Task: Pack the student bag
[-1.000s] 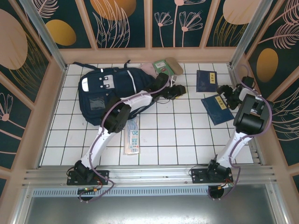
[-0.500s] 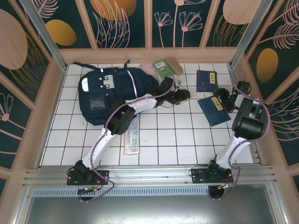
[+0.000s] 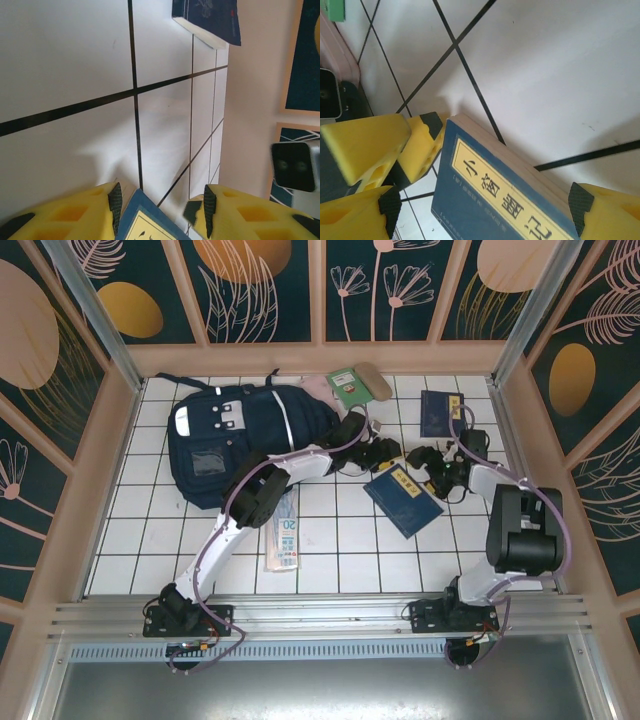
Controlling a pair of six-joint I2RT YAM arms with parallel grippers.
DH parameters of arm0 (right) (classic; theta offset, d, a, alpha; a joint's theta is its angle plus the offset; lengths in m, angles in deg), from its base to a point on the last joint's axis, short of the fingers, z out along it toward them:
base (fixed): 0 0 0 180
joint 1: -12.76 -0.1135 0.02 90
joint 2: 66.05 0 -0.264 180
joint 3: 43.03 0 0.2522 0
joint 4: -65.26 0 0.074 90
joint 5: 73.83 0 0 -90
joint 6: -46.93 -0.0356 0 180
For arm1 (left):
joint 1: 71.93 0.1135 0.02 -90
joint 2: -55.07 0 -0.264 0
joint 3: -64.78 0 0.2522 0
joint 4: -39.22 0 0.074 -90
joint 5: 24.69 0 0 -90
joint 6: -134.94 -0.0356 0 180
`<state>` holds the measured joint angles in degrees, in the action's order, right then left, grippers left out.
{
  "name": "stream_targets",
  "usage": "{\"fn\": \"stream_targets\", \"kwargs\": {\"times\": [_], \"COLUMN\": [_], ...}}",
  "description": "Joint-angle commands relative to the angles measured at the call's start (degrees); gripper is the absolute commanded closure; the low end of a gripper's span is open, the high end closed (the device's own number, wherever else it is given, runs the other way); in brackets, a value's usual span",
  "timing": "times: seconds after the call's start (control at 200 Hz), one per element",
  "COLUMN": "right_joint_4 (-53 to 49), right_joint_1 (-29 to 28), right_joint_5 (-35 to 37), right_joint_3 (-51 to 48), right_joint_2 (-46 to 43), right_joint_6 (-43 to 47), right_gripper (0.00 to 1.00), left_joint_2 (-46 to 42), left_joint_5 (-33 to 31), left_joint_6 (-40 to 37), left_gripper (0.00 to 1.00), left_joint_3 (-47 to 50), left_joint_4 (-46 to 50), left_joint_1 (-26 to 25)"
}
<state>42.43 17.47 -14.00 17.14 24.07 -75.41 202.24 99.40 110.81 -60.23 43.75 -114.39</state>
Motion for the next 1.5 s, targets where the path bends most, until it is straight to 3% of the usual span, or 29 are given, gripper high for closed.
{"fn": "stream_targets", "kwargs": {"times": [0.0,0.18,0.39,0.666,0.861,1.196,1.376,1.496], "right_joint_4": [-2.67,-0.57,-0.72,-3.59,-0.72,1.42,4.26,0.65], "right_joint_1": [0.20,0.12,-0.52,-7.29,-11.36,-11.38,-11.31,-11.24], "right_joint_5": [6.38,7.80,4.74,-0.07,-0.38,8.18,2.89,1.90], "right_joint_3": [-1.16,-5.76,-9.89,-12.92,-15.90,-15.99,-13.93,-10.17], "right_joint_2": [-4.74,-6.53,-8.27,-18.09,-19.26,-18.00,-11.39,-8.00], "right_joint_6": [-0.05,-2.09,-2.71,-5.27,-6.60,-4.36,-2.86,1.03], "right_gripper": [0.11,0.11,0.11,0.10,0.10,0.12,0.19,0.22], "left_joint_2": [-4.08,-13.79,-22.54,-31.42,-34.61,-29.63,-27.99,-28.13], "left_joint_5": [-2.57,-6.76,-5.87,-7.04,-7.10,-3.68,-4.79,-9.37], "left_joint_6": [-5.97,-9.99,-9.43,-6.78,-6.78,-9.01,-11.29,-19.39], "left_gripper": [0.50,0.50,0.49,0.47,0.47,0.47,0.47,0.47], "left_joint_3": [-2.12,5.12,16.86,30.33,37.67,34.17,30.51,26.43], "left_joint_4": [8.23,10.68,9.85,13.08,12.39,15.12,19.41,27.82], "left_joint_1": [1.78,5.11,6.06,5.96,5.37,2.03,2.07,2.03]}}
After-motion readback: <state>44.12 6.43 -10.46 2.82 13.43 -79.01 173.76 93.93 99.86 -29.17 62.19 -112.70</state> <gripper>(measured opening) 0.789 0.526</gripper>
